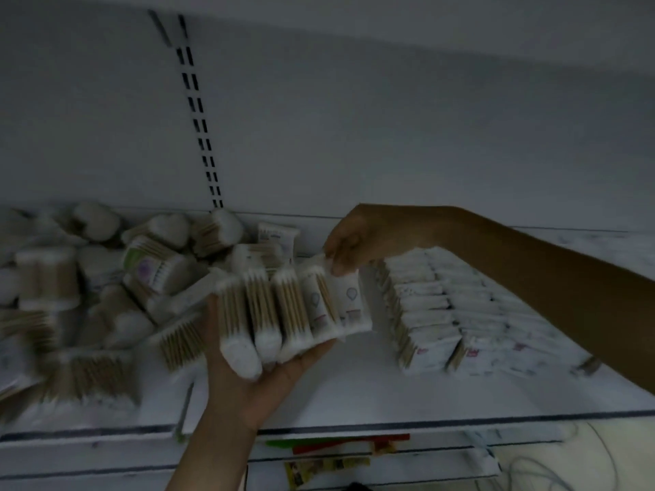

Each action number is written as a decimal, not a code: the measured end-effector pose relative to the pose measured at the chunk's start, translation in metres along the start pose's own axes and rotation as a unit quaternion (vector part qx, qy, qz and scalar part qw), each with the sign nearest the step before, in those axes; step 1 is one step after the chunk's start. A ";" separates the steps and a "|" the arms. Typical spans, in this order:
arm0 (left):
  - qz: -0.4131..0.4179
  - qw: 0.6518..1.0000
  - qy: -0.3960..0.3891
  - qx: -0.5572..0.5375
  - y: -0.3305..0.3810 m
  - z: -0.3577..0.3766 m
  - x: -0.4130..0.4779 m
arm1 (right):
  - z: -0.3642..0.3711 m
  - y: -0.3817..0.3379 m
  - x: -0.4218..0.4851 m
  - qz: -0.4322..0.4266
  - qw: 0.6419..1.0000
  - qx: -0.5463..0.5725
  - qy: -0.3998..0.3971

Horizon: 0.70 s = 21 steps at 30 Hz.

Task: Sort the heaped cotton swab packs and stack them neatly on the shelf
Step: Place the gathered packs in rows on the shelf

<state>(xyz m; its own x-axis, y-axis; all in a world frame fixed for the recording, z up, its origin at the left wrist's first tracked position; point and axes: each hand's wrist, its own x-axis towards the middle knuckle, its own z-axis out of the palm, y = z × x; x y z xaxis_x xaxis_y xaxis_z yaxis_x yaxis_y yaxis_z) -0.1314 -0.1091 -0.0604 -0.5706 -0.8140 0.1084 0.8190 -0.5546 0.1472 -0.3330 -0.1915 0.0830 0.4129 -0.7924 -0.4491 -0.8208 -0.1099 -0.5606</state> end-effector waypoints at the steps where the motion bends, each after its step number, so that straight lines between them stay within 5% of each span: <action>1: 0.017 1.000 0.015 0.014 -0.002 -0.005 0.001 | -0.002 0.003 0.001 -0.018 1.000 -0.003 -0.011; 4: 0.065 0.998 -0.001 0.008 -0.012 -0.013 0.000 | -0.025 0.018 -0.001 -0.039 0.999 0.006 0.011; 10: 0.221 0.949 0.225 -0.014 -0.059 0.002 -0.010 | -0.037 0.067 0.013 -0.095 0.976 -0.116 0.160; 13: 0.237 0.964 0.115 -0.031 -0.086 -0.003 -0.018 | -0.023 0.087 0.031 -0.112 0.960 -0.178 0.186; 17: 0.241 0.960 0.133 0.041 -0.118 -0.015 -0.026 | -0.013 0.110 0.046 -0.140 0.903 -0.334 0.232; 21: 0.224 0.959 0.153 -0.077 -0.127 0.004 -0.016 | -0.011 0.112 0.045 -0.139 0.872 -0.414 0.219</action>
<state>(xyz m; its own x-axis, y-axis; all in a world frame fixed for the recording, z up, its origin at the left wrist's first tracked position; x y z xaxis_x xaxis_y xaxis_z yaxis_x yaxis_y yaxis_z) -0.2270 -0.0249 -0.0768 -0.1348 -0.9760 -0.1712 0.9905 -0.1373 0.0031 -0.4108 -0.2462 0.0080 0.6001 -0.7992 0.0339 -0.7913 -0.5869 0.1714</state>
